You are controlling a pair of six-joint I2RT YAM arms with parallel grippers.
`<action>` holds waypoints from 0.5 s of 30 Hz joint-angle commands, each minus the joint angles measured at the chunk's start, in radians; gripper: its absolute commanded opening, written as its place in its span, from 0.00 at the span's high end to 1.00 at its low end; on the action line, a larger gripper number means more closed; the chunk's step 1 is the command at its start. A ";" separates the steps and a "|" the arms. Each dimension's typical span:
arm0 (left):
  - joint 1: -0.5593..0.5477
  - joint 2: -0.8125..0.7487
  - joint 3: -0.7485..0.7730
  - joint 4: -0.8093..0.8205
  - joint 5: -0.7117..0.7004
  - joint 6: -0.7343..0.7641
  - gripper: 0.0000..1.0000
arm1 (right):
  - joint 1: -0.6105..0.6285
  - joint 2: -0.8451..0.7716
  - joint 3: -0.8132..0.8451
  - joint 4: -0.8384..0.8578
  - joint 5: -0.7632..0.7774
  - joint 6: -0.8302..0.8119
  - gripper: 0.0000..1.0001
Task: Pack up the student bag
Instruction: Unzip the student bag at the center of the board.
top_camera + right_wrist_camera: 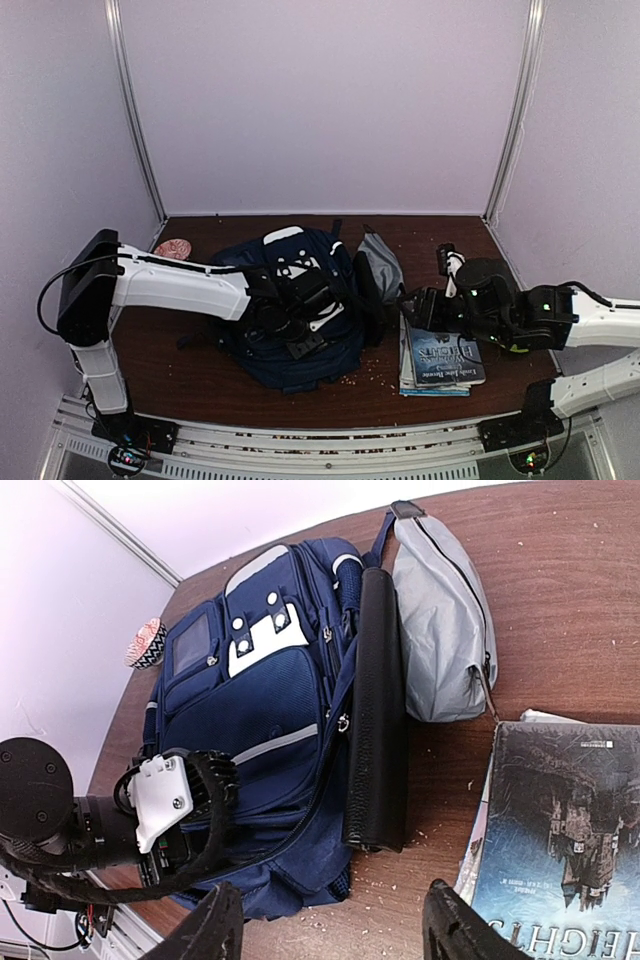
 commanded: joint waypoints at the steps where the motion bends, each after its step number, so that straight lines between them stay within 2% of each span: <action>1: 0.017 -0.071 -0.008 0.025 -0.136 -0.030 0.91 | -0.001 -0.032 -0.005 -0.021 0.033 -0.011 0.39; 2: 0.019 -0.092 -0.014 0.024 -0.149 -0.035 1.00 | -0.001 -0.033 -0.003 -0.023 0.036 -0.013 0.39; 7: 0.027 -0.246 -0.049 0.037 -0.177 -0.073 1.00 | 0.000 -0.027 0.004 -0.004 0.013 -0.039 0.40; 11: 0.063 -0.361 -0.048 0.035 -0.164 -0.123 1.00 | -0.001 0.024 0.022 0.064 -0.094 -0.057 0.40; 15: 0.091 -0.462 -0.042 0.061 -0.119 -0.155 1.00 | 0.002 0.113 0.039 0.210 -0.232 -0.005 0.41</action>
